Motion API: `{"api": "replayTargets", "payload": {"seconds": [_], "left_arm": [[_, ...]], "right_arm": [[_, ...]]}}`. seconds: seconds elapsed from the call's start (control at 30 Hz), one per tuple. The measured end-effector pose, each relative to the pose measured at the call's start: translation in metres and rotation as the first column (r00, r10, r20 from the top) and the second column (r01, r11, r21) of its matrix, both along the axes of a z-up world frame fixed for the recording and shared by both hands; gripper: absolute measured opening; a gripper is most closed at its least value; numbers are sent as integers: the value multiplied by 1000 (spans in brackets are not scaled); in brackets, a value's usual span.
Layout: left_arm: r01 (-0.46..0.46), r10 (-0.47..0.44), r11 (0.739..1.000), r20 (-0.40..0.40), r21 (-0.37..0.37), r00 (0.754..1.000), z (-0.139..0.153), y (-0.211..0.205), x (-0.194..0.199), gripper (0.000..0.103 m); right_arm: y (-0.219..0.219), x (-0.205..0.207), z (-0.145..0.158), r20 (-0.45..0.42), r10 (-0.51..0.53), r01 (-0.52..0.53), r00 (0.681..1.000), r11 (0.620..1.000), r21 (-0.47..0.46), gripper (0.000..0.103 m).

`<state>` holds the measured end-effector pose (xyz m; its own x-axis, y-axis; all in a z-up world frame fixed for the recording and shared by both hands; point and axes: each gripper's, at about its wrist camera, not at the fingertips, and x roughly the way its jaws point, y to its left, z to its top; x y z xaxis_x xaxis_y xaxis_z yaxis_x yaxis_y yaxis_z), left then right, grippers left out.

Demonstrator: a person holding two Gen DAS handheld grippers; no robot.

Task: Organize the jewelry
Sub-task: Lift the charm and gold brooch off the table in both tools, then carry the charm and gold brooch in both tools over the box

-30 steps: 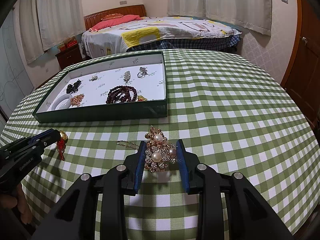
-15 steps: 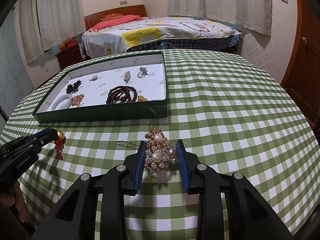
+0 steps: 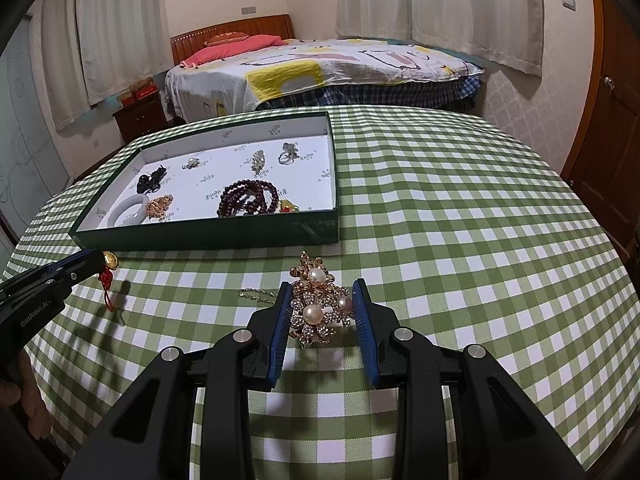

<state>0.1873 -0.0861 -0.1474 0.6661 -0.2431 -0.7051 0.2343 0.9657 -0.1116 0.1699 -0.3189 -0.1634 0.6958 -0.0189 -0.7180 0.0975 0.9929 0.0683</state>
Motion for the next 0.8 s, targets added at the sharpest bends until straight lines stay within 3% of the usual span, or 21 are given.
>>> {"api": "replayTargets", "payload": {"seconds": [0.8], "left_arm": [[2, 0, 999, 84, -32, 996, 36, 8, -9, 12]], "right_arm": [[9, -5, 39, 90, 33, -34, 995, 999, 19, 31]]}}
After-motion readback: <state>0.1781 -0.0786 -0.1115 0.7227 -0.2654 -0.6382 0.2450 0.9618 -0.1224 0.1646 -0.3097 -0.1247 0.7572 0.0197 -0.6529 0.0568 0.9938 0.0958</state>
